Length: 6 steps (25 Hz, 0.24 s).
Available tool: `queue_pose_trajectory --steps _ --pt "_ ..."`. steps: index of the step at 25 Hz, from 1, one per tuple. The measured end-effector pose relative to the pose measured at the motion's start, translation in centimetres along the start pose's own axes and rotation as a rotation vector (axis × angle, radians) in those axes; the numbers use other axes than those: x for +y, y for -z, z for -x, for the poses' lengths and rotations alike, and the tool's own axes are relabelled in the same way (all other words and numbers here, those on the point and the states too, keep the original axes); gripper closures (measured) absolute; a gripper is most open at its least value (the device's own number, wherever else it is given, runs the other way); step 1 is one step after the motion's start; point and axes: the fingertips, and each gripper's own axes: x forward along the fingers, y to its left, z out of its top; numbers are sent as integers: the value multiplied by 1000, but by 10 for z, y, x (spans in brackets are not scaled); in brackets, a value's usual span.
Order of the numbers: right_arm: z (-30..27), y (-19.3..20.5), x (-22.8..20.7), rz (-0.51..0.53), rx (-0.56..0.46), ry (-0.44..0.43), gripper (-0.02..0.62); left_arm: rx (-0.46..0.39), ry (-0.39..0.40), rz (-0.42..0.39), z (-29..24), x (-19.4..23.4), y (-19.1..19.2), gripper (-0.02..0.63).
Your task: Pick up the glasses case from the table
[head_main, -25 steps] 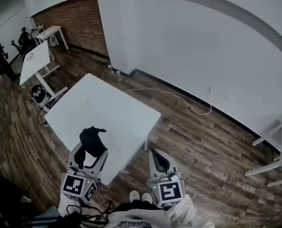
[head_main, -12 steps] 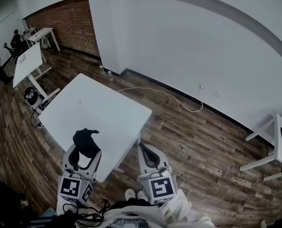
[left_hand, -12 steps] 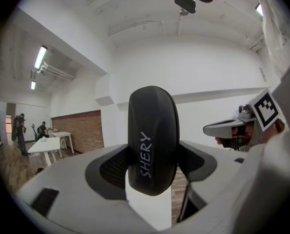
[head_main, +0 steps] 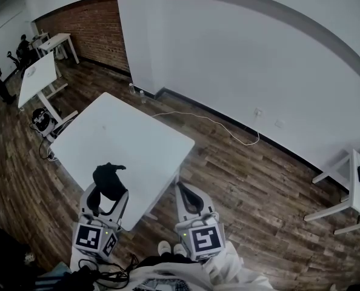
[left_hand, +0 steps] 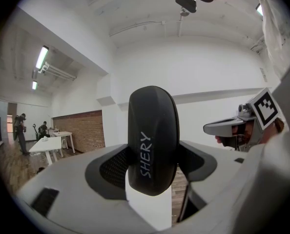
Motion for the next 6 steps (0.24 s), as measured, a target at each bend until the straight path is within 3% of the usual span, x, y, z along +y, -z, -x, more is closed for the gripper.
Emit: queue_pose_trajectory --steps 6 --pt "-1 -1 4 7 0 -6 601 -2 1 -3 2 4 0 275"
